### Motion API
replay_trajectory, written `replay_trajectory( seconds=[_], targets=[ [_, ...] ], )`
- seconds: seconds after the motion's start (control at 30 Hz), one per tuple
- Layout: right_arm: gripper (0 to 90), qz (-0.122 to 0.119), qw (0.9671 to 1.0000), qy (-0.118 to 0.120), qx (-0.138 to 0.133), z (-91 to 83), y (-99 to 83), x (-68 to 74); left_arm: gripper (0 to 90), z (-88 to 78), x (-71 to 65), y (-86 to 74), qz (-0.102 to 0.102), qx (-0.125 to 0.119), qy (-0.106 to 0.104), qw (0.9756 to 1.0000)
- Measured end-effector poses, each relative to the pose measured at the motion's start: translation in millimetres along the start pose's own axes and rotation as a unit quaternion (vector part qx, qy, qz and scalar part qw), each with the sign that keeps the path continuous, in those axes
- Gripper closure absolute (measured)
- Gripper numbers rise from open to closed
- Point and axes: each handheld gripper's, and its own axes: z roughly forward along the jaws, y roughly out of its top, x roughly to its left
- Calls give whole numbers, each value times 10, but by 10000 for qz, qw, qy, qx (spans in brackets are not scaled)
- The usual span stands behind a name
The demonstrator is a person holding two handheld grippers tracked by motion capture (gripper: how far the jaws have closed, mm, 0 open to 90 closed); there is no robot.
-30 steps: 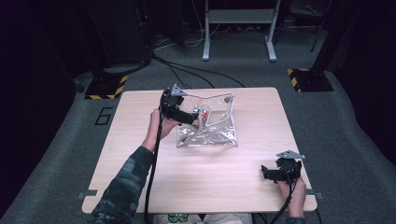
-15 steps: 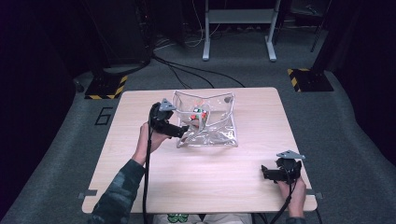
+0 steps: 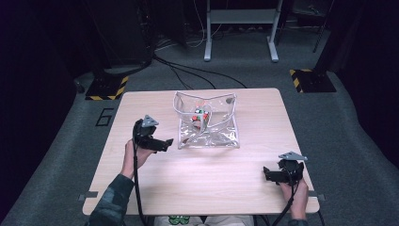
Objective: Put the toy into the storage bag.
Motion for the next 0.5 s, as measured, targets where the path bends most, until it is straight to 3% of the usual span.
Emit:
replay_trajectory(
  seconds=[0.5],
  targets=[
    [13, 1, 10000, 0, -1, 0, 0, 0, 2, 7, 144, -632, -631, 201, 139, 9977]
  ],
)
